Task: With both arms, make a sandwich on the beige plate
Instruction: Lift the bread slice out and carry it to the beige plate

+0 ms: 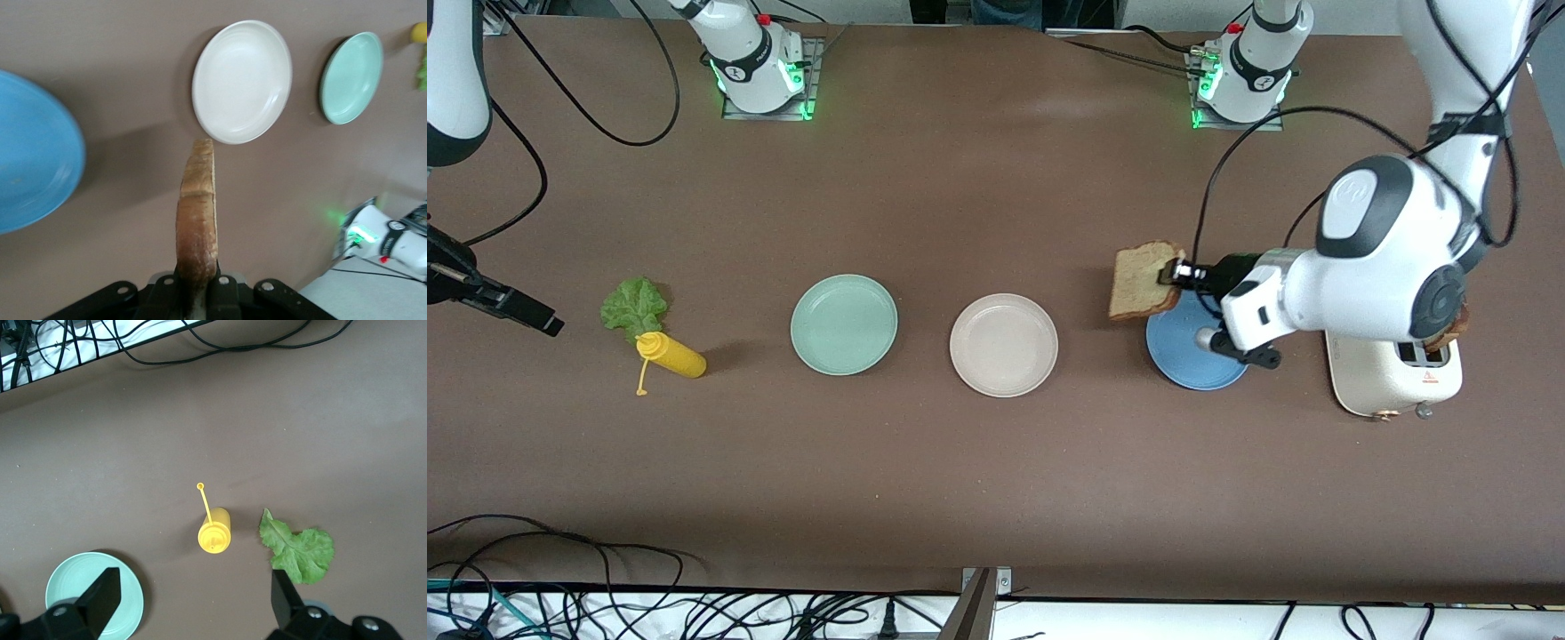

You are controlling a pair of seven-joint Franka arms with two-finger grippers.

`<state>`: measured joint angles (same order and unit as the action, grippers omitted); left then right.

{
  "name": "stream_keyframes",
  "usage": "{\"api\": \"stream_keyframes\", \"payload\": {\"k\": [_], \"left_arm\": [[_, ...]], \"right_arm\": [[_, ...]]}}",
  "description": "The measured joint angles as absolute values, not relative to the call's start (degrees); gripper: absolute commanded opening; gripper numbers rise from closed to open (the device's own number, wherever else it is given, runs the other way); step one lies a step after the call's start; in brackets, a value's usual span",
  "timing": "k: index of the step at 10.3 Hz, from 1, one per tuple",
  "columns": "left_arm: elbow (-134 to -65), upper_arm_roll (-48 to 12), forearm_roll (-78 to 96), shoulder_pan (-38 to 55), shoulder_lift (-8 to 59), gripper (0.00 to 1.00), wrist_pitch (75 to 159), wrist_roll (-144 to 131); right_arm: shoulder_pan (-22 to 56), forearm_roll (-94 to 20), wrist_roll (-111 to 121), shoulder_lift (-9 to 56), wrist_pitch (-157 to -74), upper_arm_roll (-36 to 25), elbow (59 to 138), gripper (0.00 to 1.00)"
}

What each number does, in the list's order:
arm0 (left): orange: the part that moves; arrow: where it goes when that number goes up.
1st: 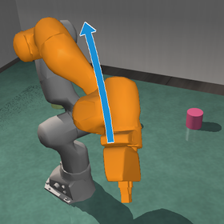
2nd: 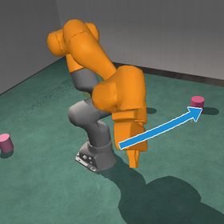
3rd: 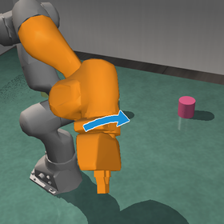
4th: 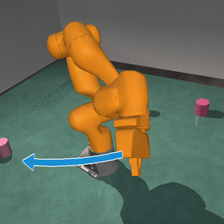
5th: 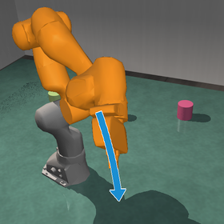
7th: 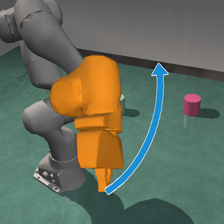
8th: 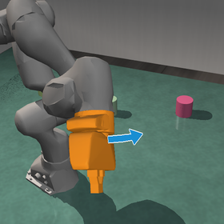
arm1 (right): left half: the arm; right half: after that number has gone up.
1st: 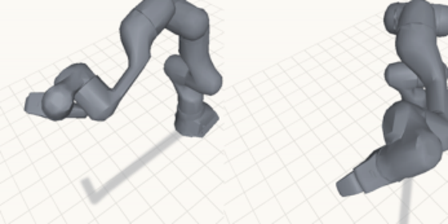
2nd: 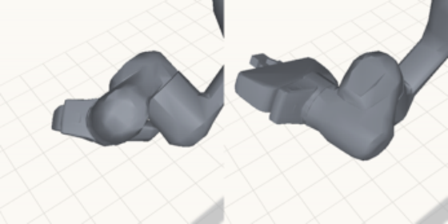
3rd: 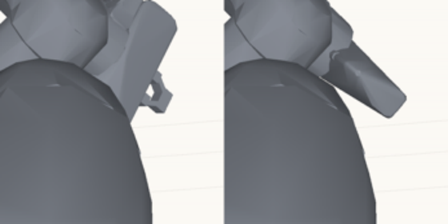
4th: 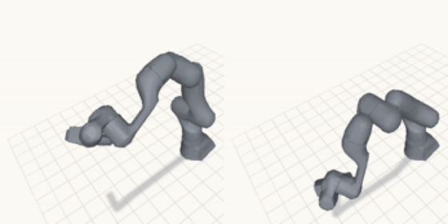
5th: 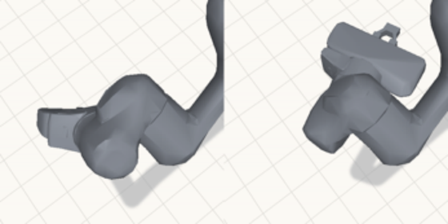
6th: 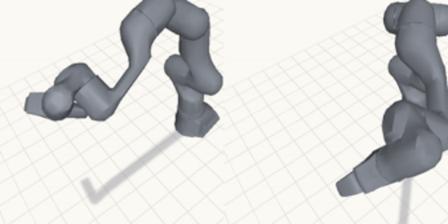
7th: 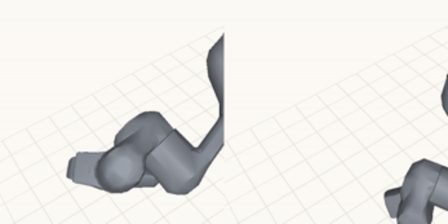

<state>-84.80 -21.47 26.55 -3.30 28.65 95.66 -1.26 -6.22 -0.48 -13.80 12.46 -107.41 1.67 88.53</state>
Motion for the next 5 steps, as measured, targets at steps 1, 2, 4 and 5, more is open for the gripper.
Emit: {"api": "stream_keyframes", "payload": {"k": [1, 2, 4, 5], "left_arm": [[-84.31, -21.56, 29.06, -1.31, 30.84, 0.0, 98.3, -1.26], [-84.16, -21.69, 30.96, 1.38, 32.79, 0.0, 101.94, -1.27], [-84.01, -21.74, 33.08, 6.63, 36.41, 0.0, 111.47, -1.6], [-83.7, -21.73, 35.21, 8.15, 38.24, 0.0, 115.98, -1.35]], "right_arm": [[-6.22, -0.48, -13.8, 12.46, -107.41, 1.67, 88.52, 1.0], [-6.22, -0.48, -13.8, 12.46, -107.41, 1.67, 88.52, 1.0], [-6.23, -0.48, -13.8, 12.47, -107.41, 1.66, 88.52, 1.0], [-6.23, -0.48, -13.8, 12.48, -107.41, 1.66, 88.52, 1.0]]}}
